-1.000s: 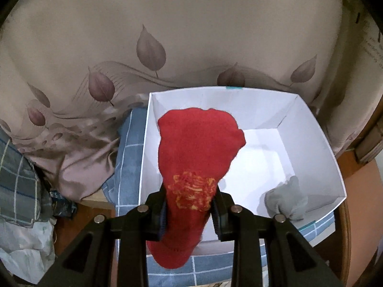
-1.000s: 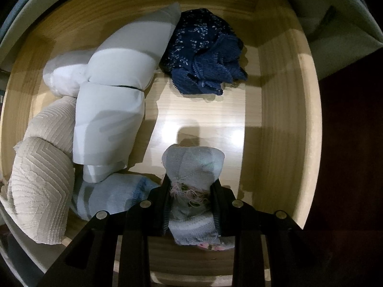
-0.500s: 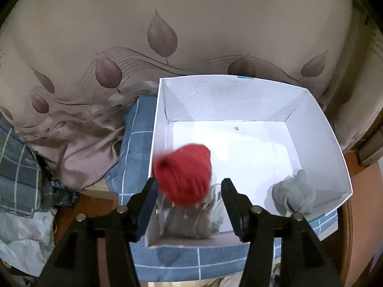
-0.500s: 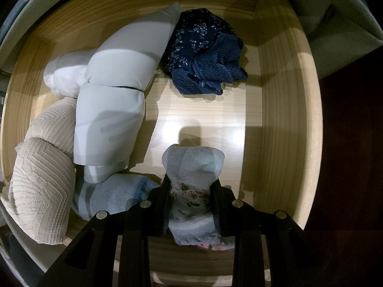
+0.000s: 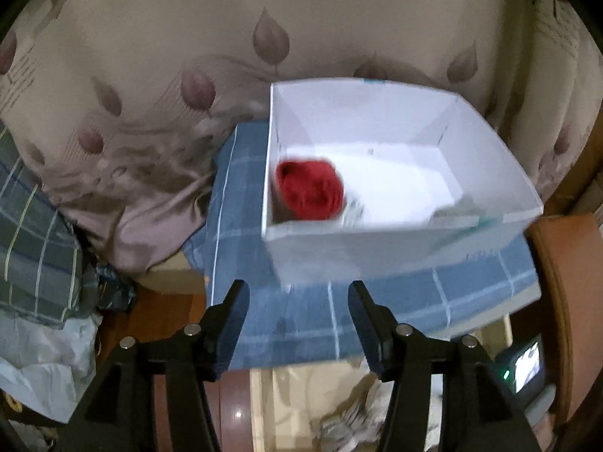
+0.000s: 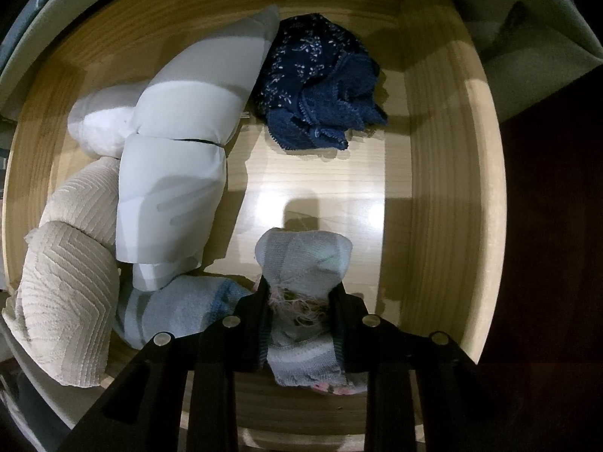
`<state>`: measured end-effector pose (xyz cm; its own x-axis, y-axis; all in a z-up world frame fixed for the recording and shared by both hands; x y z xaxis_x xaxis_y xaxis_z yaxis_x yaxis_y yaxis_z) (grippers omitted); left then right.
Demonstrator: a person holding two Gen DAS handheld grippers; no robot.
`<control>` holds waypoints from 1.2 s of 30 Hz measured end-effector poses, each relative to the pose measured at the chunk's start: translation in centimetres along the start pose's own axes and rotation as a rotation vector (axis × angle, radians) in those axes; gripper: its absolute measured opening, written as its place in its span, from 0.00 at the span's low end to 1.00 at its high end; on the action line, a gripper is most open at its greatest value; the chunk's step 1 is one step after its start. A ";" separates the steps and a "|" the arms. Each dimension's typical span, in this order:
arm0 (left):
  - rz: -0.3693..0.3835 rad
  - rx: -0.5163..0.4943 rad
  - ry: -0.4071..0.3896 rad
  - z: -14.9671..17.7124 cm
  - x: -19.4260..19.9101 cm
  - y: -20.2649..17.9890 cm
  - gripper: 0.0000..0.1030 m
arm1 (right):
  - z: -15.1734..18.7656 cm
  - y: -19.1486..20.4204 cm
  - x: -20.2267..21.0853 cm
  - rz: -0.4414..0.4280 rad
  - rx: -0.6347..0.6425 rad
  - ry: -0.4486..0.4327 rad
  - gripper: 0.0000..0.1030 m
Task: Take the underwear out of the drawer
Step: 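Withdraw the left gripper from the box back over the drawer, then carry the pale blue floral underwear roll into the white box with the right gripper and release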
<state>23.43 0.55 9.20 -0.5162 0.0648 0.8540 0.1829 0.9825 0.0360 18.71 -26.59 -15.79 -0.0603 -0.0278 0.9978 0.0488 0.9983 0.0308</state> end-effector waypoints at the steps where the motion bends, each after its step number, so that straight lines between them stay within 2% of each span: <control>1: -0.002 0.002 0.008 0.8 -0.1 0.1 0.54 | 0.0 -0.1 0.0 -0.002 -0.002 -0.002 0.23; 11: -0.082 0.095 0.110 9.6 -3.3 1.6 0.54 | 0.3 -0.1 1.1 0.008 0.003 -0.034 0.23; 18: -0.101 0.112 0.187 14.3 -6.2 -0.1 0.54 | 0.7 -0.4 2.0 -0.005 -0.017 -0.070 0.23; 22: -0.104 0.126 0.201 15.9 -7.0 -1.0 0.54 | 1.0 -0.3 2.7 0.003 -0.008 -0.086 0.23; 31: -0.111 0.162 0.247 18.7 -8.6 -1.5 0.54 | -0.2 -0.2 9.4 -0.003 0.022 -0.194 0.23; 36: -0.117 0.152 0.216 18.6 -8.2 -1.7 0.54 | -1.6 -0.5 15.0 -0.018 0.031 -0.280 0.23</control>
<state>11.80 1.59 -7.52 -0.3327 -0.0730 0.9402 -0.0035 0.9971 0.0762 19.33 -27.59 -0.75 -0.3342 -0.0344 0.9419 0.0149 0.9990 0.0418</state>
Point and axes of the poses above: each gripper's, at about its wrist camera, not at the fingertips, and x roughly against the way its jaws point, y to its left, z to its underside, the point moved 3 cm from there along -x, roughly the way its jaws point
